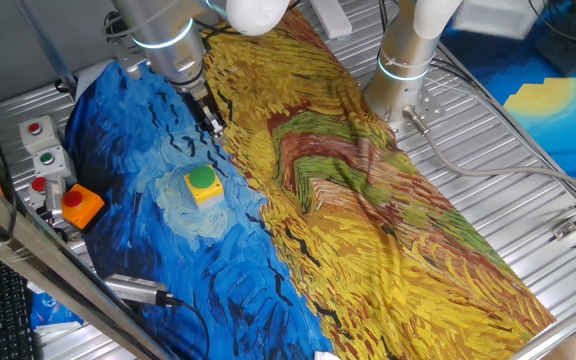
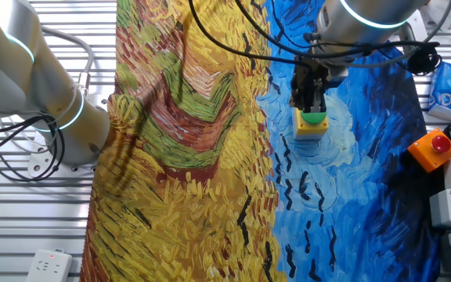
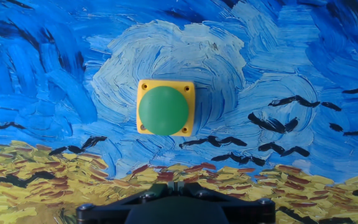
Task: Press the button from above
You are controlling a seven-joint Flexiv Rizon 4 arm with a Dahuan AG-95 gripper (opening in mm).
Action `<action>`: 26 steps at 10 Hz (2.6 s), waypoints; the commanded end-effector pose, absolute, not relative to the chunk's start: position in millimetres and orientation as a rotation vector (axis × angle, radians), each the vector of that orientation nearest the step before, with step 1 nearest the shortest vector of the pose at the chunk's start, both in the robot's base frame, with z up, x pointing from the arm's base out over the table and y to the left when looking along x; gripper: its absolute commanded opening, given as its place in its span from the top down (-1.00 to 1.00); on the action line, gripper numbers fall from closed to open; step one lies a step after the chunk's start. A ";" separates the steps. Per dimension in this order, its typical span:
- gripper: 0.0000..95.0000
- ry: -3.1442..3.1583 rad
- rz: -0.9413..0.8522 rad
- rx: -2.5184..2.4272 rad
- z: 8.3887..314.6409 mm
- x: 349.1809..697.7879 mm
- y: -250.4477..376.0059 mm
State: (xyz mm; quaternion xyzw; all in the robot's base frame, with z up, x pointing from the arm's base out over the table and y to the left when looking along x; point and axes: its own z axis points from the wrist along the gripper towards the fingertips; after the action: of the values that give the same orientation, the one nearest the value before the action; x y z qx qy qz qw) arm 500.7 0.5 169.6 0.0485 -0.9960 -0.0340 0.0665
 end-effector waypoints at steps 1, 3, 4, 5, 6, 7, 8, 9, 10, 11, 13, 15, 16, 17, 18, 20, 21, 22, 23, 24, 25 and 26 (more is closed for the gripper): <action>1.00 -2.997 -0.113 0.143 169.8 504.7 1.9; 1.00 -2.964 -0.124 0.169 175.5 529.1 1.4; 1.00 -2.951 -0.129 0.173 180.4 541.3 1.4; 1.00 -2.945 -0.129 0.176 183.7 545.9 2.0; 1.00 -2.945 -0.127 0.175 186.4 546.1 2.6; 1.00 -2.944 -0.124 0.171 188.7 545.6 3.2; 1.00 -2.944 -0.123 0.171 189.5 545.2 3.4; 1.00 -2.945 -0.123 0.170 189.6 543.8 3.5; 1.00 -2.947 -0.123 0.170 189.0 539.8 3.5; 1.00 -2.950 -0.122 0.165 187.6 534.3 3.6; 1.00 -2.952 -0.118 0.158 185.8 525.3 4.1; 1.00 -2.957 -0.116 0.151 184.2 518.2 4.7; 1.00 -2.957 -0.116 0.150 183.9 516.0 5.1; 1.00 -2.955 -0.119 0.158 184.0 515.6 5.3; 1.00 -2.948 -0.121 0.177 184.2 515.6 5.5; 1.00 -2.941 -0.123 0.181 184.3 515.6 5.6; 1.00 -2.933 -0.132 0.182 184.3 515.6 5.6; 1.00 -2.914 -0.139 0.169 184.3 515.6 5.6; 1.00 -2.911 -0.142 0.161 184.1 515.8 5.7; 1.00 -2.910 -0.144 0.156 183.3 516.7 6.5; 1.00 -2.909 -0.150 0.147 183.2 519.2 7.7; 1.00 -2.900 -0.151 0.143 183.7 524.3 9.6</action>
State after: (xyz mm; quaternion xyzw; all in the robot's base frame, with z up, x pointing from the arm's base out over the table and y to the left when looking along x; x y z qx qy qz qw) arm 525.4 9.6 183.5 0.0482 -0.9906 -0.0524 0.1164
